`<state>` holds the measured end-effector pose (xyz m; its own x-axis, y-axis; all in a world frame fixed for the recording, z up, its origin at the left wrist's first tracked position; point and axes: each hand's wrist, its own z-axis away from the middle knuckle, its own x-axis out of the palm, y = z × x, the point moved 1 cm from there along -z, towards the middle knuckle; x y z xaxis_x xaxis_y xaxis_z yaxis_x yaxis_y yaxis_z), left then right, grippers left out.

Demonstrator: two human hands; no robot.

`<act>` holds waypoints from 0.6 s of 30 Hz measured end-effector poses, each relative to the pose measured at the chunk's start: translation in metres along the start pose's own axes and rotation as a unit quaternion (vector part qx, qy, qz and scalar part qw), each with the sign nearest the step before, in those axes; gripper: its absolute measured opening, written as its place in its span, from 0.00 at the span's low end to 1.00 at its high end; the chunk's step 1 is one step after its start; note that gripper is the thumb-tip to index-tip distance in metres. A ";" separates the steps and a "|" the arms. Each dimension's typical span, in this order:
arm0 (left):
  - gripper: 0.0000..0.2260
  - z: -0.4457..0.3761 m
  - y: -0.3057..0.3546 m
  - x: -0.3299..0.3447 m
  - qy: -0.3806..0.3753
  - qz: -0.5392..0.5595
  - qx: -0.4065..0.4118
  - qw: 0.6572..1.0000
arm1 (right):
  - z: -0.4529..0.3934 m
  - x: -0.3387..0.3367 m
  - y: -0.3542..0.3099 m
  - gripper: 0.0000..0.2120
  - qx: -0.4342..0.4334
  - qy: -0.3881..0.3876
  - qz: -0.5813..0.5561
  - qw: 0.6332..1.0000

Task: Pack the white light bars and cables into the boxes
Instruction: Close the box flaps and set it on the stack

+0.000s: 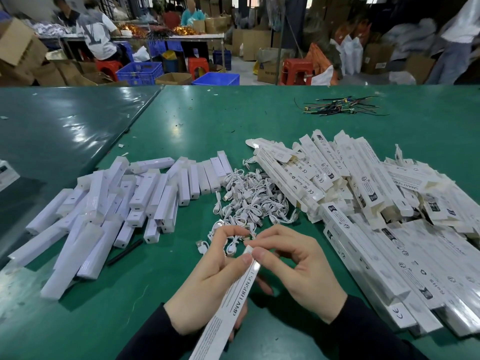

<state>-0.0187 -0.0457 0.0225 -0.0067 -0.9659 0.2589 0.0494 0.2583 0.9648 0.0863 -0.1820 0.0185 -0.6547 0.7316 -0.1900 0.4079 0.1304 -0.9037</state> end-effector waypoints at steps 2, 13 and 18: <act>0.13 0.000 -0.001 -0.001 0.000 -0.011 -0.010 1.000 | 0.001 -0.001 0.002 0.05 -0.016 -0.003 0.029 0.999; 0.26 0.001 0.011 -0.006 0.134 -0.080 0.064 0.986 | -0.011 -0.048 -0.030 0.11 0.054 0.104 -0.196 0.974; 0.15 0.000 0.008 -0.001 0.149 -0.236 0.201 0.939 | 0.019 -0.073 -0.046 0.19 0.131 0.050 -0.058 0.988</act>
<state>-0.0181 -0.0426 0.0298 0.3494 -0.9219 -0.1677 -0.2706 -0.2706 0.9239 0.1032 -0.2538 0.0664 -0.6167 0.7855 -0.0521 0.1458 0.0490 -0.9881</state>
